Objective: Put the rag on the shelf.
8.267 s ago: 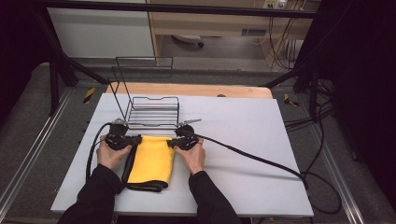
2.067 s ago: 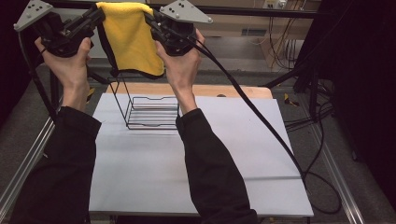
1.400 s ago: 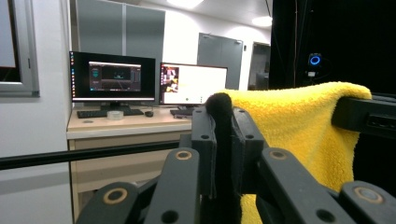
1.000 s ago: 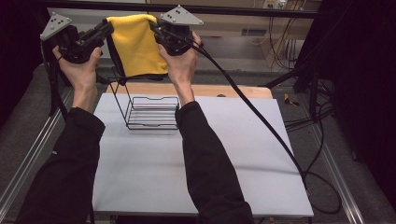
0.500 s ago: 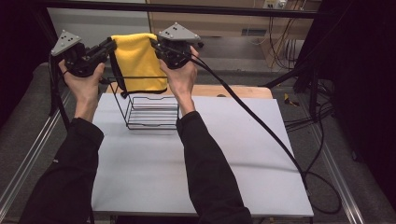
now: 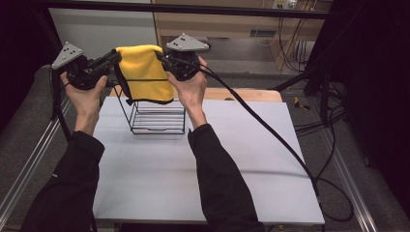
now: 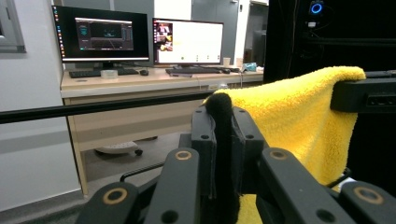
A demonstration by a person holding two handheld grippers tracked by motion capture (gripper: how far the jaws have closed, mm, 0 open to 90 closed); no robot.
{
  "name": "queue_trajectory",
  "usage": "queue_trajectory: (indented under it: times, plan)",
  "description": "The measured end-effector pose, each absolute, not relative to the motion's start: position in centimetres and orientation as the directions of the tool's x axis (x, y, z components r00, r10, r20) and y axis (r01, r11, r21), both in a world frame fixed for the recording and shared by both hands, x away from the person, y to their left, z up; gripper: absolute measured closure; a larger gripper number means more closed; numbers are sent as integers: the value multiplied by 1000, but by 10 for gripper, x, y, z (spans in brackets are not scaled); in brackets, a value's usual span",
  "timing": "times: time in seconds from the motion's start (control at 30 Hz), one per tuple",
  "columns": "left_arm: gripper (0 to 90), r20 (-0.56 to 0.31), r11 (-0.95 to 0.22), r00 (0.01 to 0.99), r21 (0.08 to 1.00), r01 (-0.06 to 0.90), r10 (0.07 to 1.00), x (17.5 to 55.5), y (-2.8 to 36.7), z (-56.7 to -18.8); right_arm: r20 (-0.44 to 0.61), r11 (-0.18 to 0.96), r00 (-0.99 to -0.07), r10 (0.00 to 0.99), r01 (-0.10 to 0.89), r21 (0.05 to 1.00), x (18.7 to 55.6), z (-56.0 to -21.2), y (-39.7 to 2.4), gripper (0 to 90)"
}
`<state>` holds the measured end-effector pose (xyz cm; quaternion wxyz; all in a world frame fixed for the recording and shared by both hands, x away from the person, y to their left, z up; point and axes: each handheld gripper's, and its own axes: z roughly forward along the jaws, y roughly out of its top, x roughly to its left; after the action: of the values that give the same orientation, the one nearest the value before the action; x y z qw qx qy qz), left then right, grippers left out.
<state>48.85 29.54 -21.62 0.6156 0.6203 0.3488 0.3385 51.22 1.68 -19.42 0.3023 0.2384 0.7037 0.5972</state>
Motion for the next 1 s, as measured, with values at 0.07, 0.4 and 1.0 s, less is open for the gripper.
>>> queue_trajectory:
  times: [0.07,0.4,1.0]
  plan:
    - [812,-8,1,530,1000,14,848,486,296,-215,-144,180,-711,688,-25,983,509,-194,16,818]
    - [811,14,-25,554,1000,13,833,474,298,-210,-144,198,-738,659,-14,980,499,-191,11,813]
    - [801,22,-78,574,994,74,818,454,305,-221,-201,321,-790,580,-5,947,480,-196,14,810]
